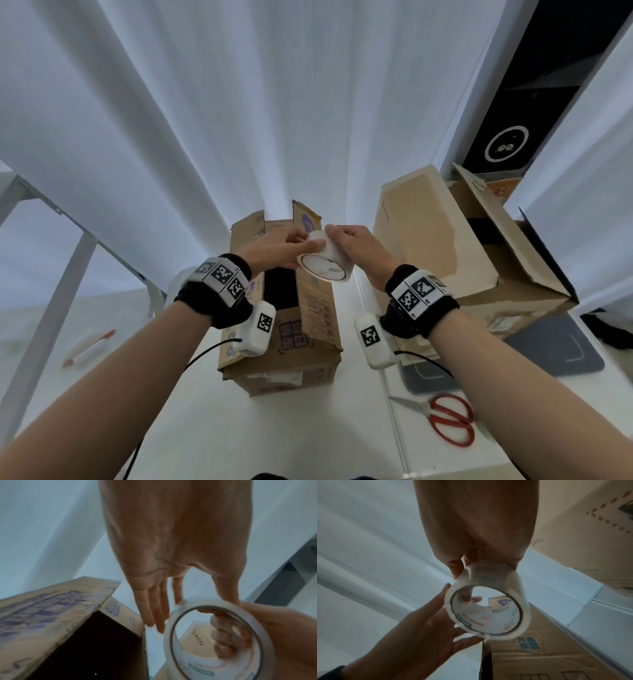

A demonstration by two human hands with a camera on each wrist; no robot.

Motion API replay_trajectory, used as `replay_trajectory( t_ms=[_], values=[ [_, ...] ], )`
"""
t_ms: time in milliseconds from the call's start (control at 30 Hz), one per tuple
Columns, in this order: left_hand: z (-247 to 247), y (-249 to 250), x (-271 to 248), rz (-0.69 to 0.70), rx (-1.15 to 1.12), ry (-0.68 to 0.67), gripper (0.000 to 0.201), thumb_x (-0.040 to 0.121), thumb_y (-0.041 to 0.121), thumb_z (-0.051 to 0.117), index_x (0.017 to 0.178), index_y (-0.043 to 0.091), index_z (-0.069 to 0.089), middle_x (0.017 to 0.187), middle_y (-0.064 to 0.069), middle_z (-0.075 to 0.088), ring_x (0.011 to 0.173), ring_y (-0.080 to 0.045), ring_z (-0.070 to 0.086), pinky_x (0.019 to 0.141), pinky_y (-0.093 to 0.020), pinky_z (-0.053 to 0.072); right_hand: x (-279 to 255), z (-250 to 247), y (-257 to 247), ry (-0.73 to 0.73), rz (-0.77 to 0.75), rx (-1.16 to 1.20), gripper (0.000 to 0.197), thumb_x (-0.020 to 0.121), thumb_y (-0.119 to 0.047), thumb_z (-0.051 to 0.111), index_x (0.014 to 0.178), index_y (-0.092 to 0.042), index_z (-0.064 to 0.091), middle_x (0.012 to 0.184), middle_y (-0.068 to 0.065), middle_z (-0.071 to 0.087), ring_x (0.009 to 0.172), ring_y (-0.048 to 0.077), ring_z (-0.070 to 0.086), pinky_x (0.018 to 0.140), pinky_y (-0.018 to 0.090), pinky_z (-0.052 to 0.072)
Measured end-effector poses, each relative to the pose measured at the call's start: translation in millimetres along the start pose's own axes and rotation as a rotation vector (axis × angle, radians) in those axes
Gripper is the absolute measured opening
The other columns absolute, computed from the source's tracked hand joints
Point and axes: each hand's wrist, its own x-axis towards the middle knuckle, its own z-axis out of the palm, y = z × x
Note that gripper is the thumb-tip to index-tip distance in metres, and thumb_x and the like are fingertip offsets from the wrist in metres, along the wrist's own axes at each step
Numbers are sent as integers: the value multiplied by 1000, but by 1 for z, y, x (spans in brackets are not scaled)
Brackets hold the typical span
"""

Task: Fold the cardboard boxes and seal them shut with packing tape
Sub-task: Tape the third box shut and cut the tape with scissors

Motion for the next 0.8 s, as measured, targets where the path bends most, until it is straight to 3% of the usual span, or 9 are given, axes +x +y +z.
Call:
replay_trajectory(
  t_ms=[33,100,167,233,300,400,533,667,800],
  values=[
    [0,0,-3,48,28,26,45,87,50,68,124,24,62,114,10,66,103,-2,65,101,-34,51,2,1,1,-8,-2,3,40,104,-38,48,110,-7,72,103,14,74,89,26,71,86,38,55],
    [2,7,-11,180,48,105,35,91,34,70,124,24,62,112,18,64,101,15,59,98,-12,45,6,5,2,-27,1,23,44,102,-42,50,110,-5,72,100,16,75,94,32,72,89,42,55],
    [4,14,-16,299,43,184,23,92,19,69,115,18,68,107,16,66,101,18,58,88,2,38,7,9,2,-47,23,53,49,101,-46,50,102,-2,72,78,7,74,73,23,69,74,32,55],
    [4,16,-18,374,6,193,17,90,16,71,108,15,74,112,7,68,106,6,63,95,-12,47,9,11,1,-63,58,106,41,103,-44,48,91,-8,64,55,-4,54,54,13,45,55,23,38],
    [3,14,-20,422,25,186,19,85,21,77,105,19,77,116,6,67,111,-2,62,95,-31,54,11,10,-1,-89,92,195,32,105,-35,43,90,-10,58,56,-3,43,53,12,31,53,24,29],
    [4,16,-27,450,89,234,23,81,21,81,104,24,78,105,10,67,102,4,56,81,-33,56,12,8,-4,-140,162,238,32,104,-25,41,79,-14,57,54,-2,39,52,12,28,51,24,25],
    [5,16,-30,489,1,317,20,79,17,83,99,19,79,94,9,70,96,-11,64,74,-42,58,13,9,-8,-195,190,259,27,102,-21,42,80,-14,55,48,-4,37,47,12,26,45,23,22],
    [7,17,-31,482,16,329,15,79,12,82,92,15,75,90,15,68,94,-5,63,70,-35,58,15,9,-8,-211,198,249,28,101,-19,43,75,-14,53,47,-4,36,47,12,25,46,23,21],
    [12,18,-24,505,126,271,17,78,5,76,90,13,67,94,13,60,88,1,57,60,-12,44,12,10,-9,-225,206,228,35,101,-19,40,67,-16,48,48,-3,34,48,11,25,49,24,20]
  ],
)
